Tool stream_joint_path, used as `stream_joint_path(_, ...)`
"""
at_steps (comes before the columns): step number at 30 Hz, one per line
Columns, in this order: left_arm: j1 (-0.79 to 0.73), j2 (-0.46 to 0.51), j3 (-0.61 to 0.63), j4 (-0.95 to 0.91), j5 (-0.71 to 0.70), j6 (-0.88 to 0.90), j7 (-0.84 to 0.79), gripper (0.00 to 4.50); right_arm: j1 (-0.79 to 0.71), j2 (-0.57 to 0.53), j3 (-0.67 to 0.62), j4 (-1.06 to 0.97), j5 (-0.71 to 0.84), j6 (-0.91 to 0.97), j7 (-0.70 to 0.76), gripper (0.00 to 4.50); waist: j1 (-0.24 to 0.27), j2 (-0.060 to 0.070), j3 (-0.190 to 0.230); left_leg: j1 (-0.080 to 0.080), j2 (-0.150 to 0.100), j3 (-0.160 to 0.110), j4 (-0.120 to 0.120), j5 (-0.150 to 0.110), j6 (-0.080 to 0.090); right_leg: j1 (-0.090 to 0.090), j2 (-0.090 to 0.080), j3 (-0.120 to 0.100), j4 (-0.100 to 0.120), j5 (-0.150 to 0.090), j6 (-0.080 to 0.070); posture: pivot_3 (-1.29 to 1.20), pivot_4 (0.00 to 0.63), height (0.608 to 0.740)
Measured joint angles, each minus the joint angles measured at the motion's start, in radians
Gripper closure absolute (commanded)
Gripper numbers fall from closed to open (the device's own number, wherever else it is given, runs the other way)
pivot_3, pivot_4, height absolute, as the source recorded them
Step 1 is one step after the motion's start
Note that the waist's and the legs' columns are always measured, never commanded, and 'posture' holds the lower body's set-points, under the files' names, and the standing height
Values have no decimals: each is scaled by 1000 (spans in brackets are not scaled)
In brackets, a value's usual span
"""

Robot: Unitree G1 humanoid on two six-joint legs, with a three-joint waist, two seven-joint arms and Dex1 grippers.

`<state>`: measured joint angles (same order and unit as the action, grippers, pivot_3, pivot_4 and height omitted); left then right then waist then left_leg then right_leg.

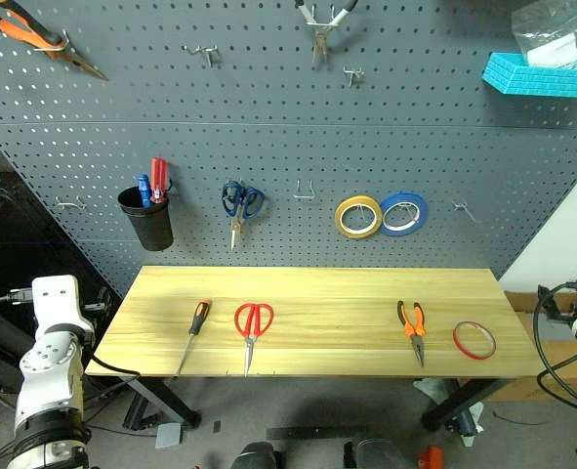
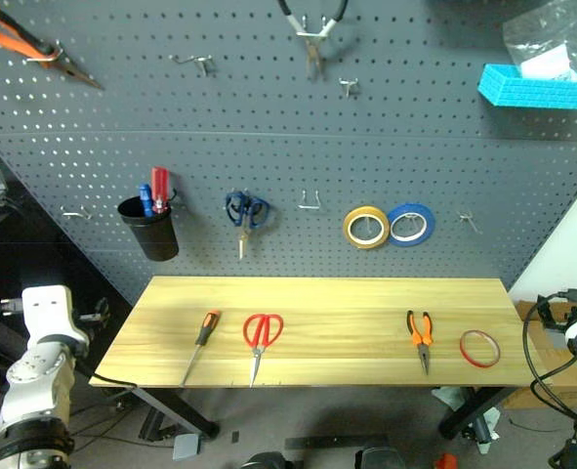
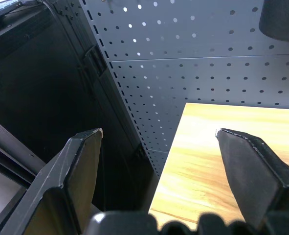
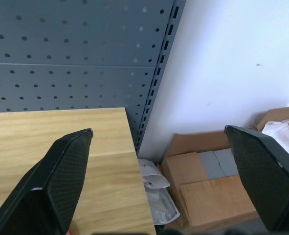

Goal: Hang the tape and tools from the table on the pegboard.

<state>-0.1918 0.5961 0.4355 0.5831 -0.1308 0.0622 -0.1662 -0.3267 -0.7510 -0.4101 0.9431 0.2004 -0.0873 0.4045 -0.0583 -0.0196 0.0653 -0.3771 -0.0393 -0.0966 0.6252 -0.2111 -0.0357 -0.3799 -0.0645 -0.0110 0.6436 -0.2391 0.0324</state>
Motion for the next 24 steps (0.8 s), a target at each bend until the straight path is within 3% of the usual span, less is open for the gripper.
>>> stream_joint_path(12,39,-10,-39,-61,18,-17,-34,505,31,7,23,-52,-10,-9,33,0,0,0,2,0,0,0,0,0,1,0,0,0,0,0,0,-87,25,740)
stream_joint_path(19,82,-141,-280,-443,16,177,-146,505,151,114,125,-454,33,201,123,0,2,8,23,-2,1,-1,3,-1,1,0,0,1,0,0,0,-154,111,740)
stream_joint_path(24,71,-164,-388,-596,15,330,-193,505,197,122,142,-640,46,387,108,0,-4,9,76,-5,3,3,2,0,1,-5,2,1,2,0,0,-197,206,740)
